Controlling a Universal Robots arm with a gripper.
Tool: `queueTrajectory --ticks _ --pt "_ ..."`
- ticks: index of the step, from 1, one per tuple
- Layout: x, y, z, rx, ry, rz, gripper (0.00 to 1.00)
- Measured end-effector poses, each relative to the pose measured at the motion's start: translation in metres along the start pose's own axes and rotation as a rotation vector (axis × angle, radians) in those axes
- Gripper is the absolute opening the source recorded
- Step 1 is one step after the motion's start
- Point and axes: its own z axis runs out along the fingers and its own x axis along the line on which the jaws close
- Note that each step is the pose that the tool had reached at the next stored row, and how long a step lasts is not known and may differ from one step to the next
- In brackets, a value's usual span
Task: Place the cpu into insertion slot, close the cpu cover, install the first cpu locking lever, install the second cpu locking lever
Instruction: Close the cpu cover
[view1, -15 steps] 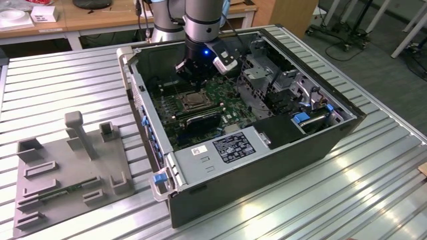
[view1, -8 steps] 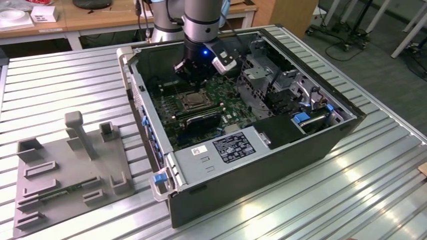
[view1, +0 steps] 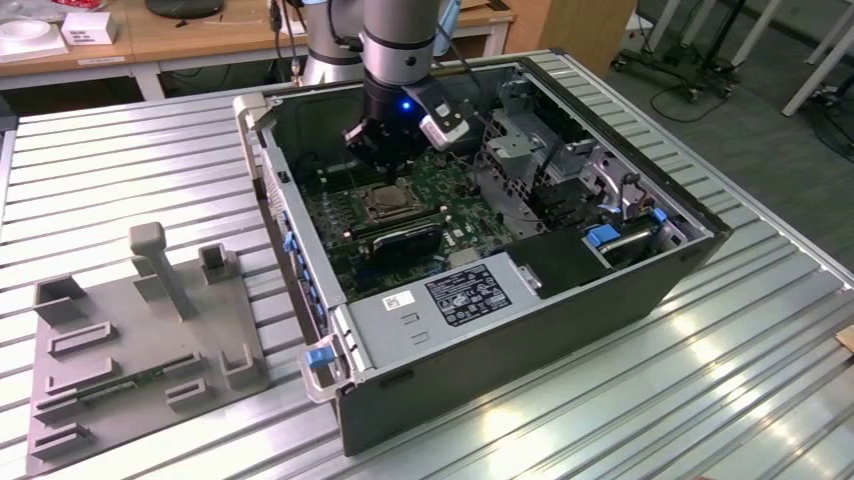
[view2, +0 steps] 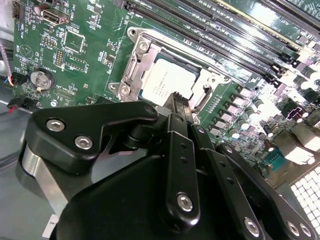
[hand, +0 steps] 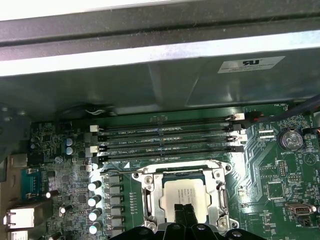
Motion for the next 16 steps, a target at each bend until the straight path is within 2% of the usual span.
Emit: queueTrajectory --ticks 9,16 --pt "0.0007 -0.0001 0.0001 0.0 0.0 0.0 0.11" --pt "0.0072 -0.0007 0.0005 0.0 -0.0001 0.0 0.11"
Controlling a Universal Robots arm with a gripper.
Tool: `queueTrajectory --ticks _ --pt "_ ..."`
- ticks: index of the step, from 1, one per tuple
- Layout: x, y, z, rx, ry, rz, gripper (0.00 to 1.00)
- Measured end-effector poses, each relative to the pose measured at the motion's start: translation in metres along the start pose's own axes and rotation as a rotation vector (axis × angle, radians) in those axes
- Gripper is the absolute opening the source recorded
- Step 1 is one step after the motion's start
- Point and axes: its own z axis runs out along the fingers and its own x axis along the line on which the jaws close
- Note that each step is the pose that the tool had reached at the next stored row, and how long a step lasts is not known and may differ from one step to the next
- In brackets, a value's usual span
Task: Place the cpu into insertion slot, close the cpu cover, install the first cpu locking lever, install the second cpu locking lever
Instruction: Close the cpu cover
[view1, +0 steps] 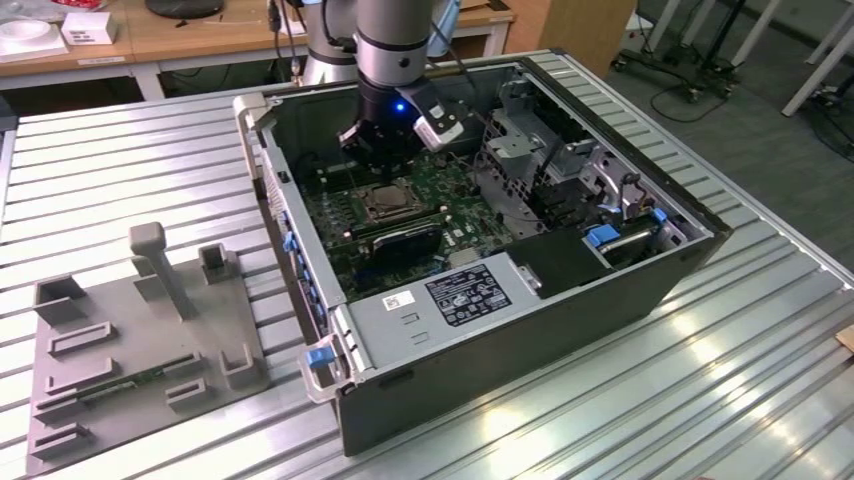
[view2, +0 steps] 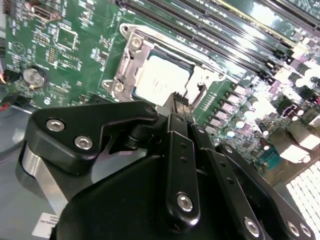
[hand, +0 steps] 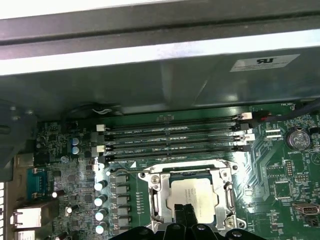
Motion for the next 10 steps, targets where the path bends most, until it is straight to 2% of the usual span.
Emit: queueTrajectory --ticks 6,7,10 --pt "0.0001 0.0 0.0 0.0002 0.0004 0.0 0.11" --pt "0.0001 0.0 0.0002 0.0002 0.0033 0.0 0.11" --pt "0.0001 -0.0001 0.001 0.0027 0.0277 0.002 0.11"
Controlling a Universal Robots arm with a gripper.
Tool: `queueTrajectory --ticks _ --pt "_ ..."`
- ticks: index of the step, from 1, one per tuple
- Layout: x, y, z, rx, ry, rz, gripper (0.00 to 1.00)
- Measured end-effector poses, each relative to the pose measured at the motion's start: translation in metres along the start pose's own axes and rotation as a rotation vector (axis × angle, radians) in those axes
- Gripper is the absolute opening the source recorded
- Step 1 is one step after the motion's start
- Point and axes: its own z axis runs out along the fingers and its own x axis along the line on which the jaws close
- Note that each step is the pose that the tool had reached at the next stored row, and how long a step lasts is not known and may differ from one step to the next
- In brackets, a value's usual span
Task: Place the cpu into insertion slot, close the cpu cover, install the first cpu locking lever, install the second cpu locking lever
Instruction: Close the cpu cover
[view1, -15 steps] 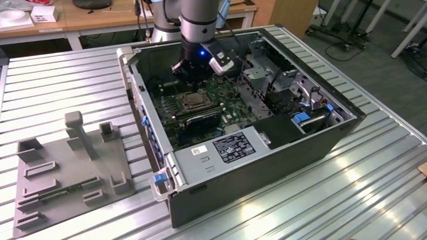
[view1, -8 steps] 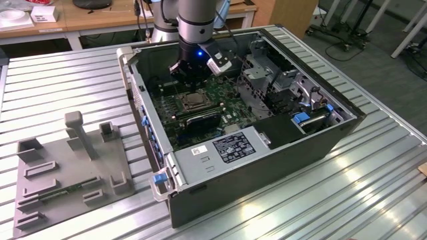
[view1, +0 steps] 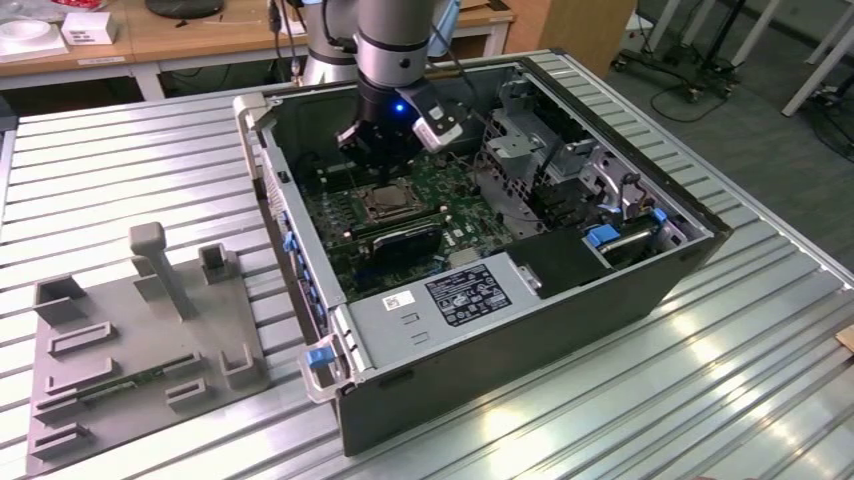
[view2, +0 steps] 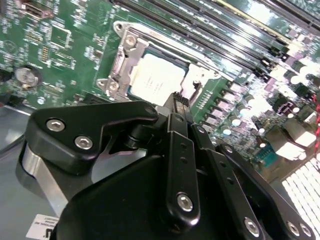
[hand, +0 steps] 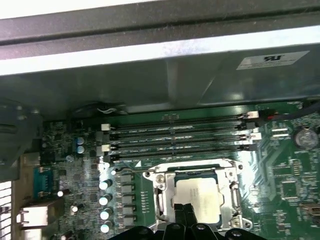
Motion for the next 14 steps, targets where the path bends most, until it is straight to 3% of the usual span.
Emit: queueTrajectory --ticks 6,11,14 --pt "0.0001 -0.0001 0.0004 0.0005 0.0043 0.0 0.11" --pt "0.0013 -0.0011 0.0033 -0.0022 0.0072 -0.03 0.11" --pt "0.0018 -0.0032 0.0046 -0.0029 0.003 -0.04 0.11"
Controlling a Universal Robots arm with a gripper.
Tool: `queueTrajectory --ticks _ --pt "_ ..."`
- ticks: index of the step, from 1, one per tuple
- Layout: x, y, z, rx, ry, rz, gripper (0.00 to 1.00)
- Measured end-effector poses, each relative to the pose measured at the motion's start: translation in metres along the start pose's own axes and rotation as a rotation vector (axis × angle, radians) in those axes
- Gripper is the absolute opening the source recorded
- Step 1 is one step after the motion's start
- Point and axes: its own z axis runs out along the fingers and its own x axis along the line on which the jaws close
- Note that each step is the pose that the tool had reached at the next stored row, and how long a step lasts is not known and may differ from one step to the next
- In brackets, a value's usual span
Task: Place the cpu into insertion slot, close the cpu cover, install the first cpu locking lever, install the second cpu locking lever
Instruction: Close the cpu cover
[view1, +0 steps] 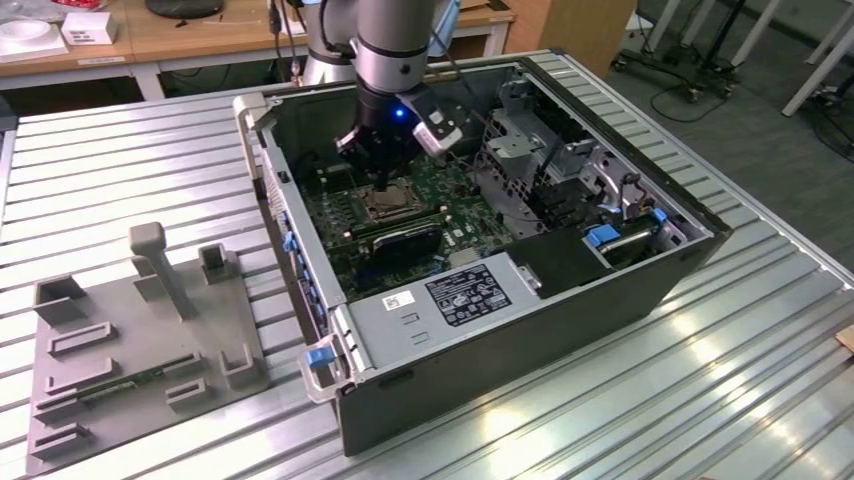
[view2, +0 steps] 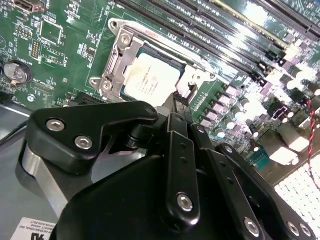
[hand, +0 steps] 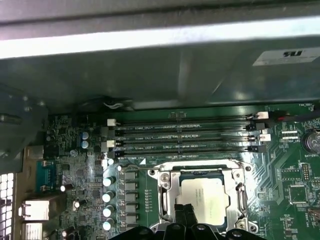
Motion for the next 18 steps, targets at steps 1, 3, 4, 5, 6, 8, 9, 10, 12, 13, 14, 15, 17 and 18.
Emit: queueTrajectory --ticks 1,3,4,5,6,8,9,10,12,13,14,15,17,18 --pt "0.0002 -0.0012 0.0005 -0.0001 -0.002 -0.003 0.11" --pt "0.0006 -0.0033 0.0016 -0.0003 -0.005 -0.008 0.11" --pt "0.0012 -0.0041 0.0024 -0.0004 -0.0059 -0.01 0.11" --pt "0.0017 -0.0047 0.0033 -0.0007 -0.0064 -0.013 0.11" --pt "0.0022 -0.005 0.0042 -0.0007 -0.0065 -0.015 0.11" --pt "0.0025 -0.0052 0.0046 -0.0003 -0.0063 -0.016 0.11" --pt "0.0025 -0.0052 0.0046 -0.0002 -0.0062 -0.016 0.11" --pt "0.0026 -0.0052 0.0047 -0.0002 -0.0062 -0.016 0.11" --pt "0.0028 -0.0052 0.0049 -0.0005 -0.0065 -0.016 0.11" --pt "0.0037 -0.0052 0.0052 -0.0009 -0.0076 -0.016 0.11" --pt "0.0043 -0.0053 0.0054 -0.0009 -0.0086 -0.016 0.11" --pt "0.0047 -0.0053 0.0054 -0.0007 -0.0089 -0.016 0.11" --pt "0.0056 -0.0054 0.0057 -0.0009 -0.0098 -0.016 0.11" --pt "0.0062 -0.0055 0.0063 -0.0019 -0.0107 -0.016 0.11"
